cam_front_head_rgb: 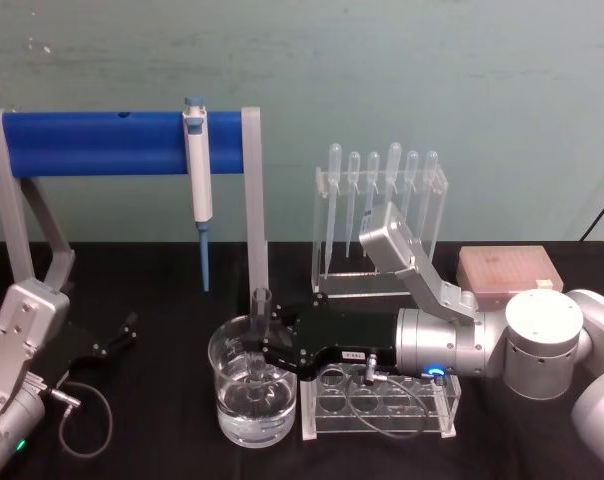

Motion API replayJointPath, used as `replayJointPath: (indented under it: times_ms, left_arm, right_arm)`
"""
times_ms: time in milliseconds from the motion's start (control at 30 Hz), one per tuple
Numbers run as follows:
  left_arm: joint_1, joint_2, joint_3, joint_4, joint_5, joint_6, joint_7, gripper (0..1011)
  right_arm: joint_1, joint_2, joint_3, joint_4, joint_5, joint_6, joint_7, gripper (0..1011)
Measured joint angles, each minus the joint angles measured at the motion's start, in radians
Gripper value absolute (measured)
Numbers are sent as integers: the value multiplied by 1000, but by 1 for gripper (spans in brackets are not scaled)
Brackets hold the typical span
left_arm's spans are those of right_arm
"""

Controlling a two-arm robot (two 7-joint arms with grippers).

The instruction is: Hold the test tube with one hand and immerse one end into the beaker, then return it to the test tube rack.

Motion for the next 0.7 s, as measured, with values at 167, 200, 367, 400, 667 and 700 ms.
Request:
replayJointPath:
  times_ms: [167,200,367,400,667,700]
  left_arm:
    - [0,0,0,0,0,0,0,1000]
    - [0,0,0,0,0,0,0,1000]
    - [0,0,0,0,0,0,0,1000]
    - [0,0,0,0,0,0,0,1000]
    - [0,0,0,0,0,0,0,1000]
    - [0,0,0,0,0,0,0,1000]
  right_arm:
    - [3,1,-3,-1,-1,1,-1,238]
    - [4,1,-4,-1,-1,1,-2,238]
    - [4,1,-3,0,0,-1,-2,238]
    - [4,1,-3,0,0,-1,-2,238]
    - [4,1,-3,0,-1,-1,-2,238]
    - [4,1,-3,0,-1,-1,-2,238]
